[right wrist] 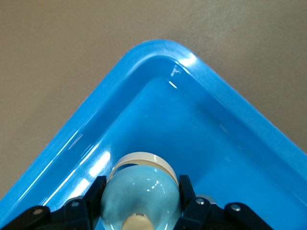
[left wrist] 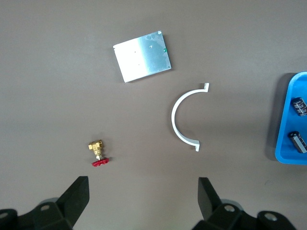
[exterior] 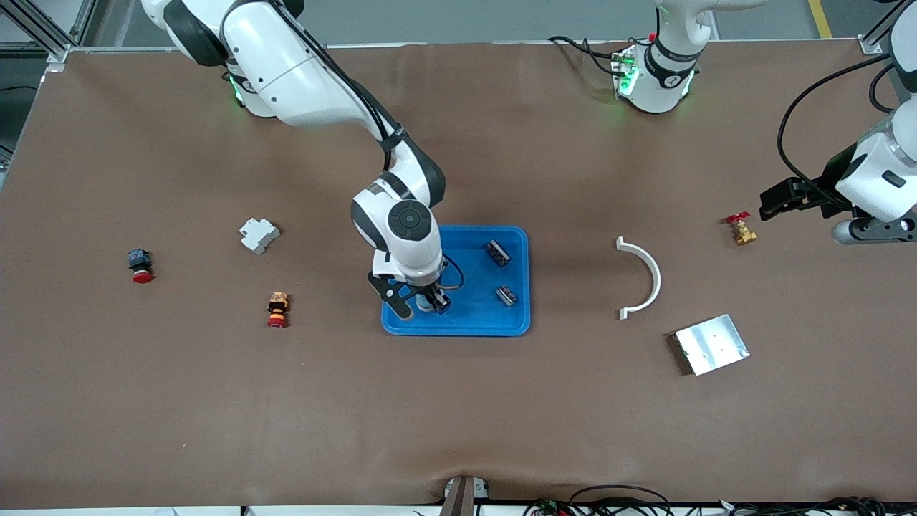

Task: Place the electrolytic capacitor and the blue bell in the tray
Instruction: 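Lower the bell into the tray and open the right gripper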

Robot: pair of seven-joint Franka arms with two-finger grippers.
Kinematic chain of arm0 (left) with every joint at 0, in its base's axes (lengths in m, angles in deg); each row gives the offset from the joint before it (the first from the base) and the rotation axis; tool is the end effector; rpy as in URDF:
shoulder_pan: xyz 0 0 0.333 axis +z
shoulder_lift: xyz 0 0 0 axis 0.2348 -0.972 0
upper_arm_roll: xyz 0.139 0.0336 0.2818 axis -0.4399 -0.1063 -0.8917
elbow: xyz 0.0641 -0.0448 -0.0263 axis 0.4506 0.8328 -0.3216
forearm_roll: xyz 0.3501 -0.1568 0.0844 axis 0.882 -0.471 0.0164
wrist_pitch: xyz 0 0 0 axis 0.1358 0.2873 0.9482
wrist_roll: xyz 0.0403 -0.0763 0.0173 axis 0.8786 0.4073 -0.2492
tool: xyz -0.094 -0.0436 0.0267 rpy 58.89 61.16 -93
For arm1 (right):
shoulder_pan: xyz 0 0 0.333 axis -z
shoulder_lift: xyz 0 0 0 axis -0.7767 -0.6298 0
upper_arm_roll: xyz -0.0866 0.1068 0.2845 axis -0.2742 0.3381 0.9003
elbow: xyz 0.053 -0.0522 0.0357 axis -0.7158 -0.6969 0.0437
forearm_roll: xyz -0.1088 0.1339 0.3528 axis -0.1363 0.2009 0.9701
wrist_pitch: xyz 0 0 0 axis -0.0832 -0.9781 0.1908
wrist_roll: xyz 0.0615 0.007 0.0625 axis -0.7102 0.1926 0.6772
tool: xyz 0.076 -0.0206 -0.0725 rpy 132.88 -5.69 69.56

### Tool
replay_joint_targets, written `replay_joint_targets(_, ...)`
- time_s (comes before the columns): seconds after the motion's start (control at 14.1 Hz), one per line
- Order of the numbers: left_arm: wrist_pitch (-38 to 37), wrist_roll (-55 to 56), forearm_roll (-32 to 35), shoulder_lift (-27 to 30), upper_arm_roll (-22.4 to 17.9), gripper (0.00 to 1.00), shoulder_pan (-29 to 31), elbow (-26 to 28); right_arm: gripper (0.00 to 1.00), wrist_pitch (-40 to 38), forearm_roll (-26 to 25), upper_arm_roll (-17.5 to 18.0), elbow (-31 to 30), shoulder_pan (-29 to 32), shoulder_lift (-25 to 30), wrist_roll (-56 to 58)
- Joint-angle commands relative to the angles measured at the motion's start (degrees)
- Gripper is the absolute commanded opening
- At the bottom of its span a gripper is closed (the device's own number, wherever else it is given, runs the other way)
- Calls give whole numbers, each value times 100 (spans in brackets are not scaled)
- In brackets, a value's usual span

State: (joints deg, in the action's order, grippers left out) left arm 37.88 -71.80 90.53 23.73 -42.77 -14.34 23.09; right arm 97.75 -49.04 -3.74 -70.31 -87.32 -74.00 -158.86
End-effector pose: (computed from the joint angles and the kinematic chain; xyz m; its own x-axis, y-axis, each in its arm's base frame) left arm 0.5713 -0.0305 0.5768 0.9983 0.0244 -0.0535 0.0236 -0.9996 -0.0158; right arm 0.5792 0.4502 0.1975 0.6542 -0.7529 0.0720 -0.7479 -0.6581 -0.0867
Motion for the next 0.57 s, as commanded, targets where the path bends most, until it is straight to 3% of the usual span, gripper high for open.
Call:
replay_joint_targets(0.0,22,-22,-132,72,22,100,23,28,0,98,-137,-18,201,-38,-207,-152)
replay_joint_targets(0.43,22,-22,-132,72,22,100,32,28,0,124,-129,-18,210,-47,-313,-126)
replay_joint_targets(0.5,22,-22,-132,72,22,100,32,28,35,220,-129,-18,210,-56,-313,-135)
